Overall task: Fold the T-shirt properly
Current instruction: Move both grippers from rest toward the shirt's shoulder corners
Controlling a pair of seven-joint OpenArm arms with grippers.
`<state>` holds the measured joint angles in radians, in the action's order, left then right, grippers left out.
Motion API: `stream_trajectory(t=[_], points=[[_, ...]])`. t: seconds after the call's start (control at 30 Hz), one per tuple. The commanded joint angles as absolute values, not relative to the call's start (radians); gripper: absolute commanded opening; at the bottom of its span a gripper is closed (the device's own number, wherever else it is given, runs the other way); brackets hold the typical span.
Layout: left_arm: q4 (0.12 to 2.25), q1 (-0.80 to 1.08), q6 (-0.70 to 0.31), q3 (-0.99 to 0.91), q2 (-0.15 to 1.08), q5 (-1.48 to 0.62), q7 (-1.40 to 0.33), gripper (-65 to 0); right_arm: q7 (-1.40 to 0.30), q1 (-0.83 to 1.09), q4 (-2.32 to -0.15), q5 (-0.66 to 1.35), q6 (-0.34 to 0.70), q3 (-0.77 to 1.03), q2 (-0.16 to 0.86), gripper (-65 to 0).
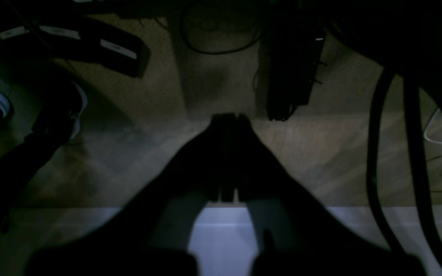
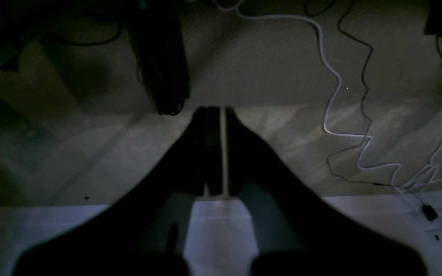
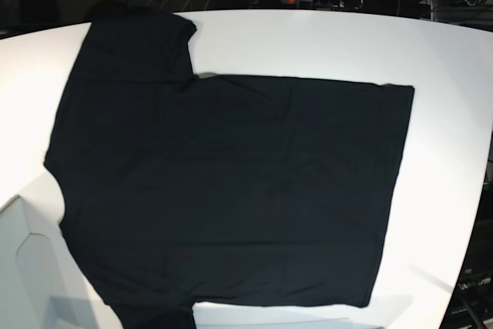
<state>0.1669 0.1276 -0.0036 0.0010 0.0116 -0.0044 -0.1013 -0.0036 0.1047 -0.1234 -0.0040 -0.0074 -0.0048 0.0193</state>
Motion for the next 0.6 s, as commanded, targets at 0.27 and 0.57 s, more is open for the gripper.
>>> stream_trajectory(t=[0.27, 0.57], points=[[0.171, 0.137, -0.002, -0.001, 0.03, -0.001, -0.101, -65.0, -0.004, 0.113, -0.124, -0.005, 0.005, -0.005, 0.021, -65.0], [0.245, 0.183, -0.001, -0.001, 0.031, -0.001, -0.102, -65.0, 0.004, 0.137, -0.124, -0.005, 0.005, -0.005, 0.021, -65.0]])
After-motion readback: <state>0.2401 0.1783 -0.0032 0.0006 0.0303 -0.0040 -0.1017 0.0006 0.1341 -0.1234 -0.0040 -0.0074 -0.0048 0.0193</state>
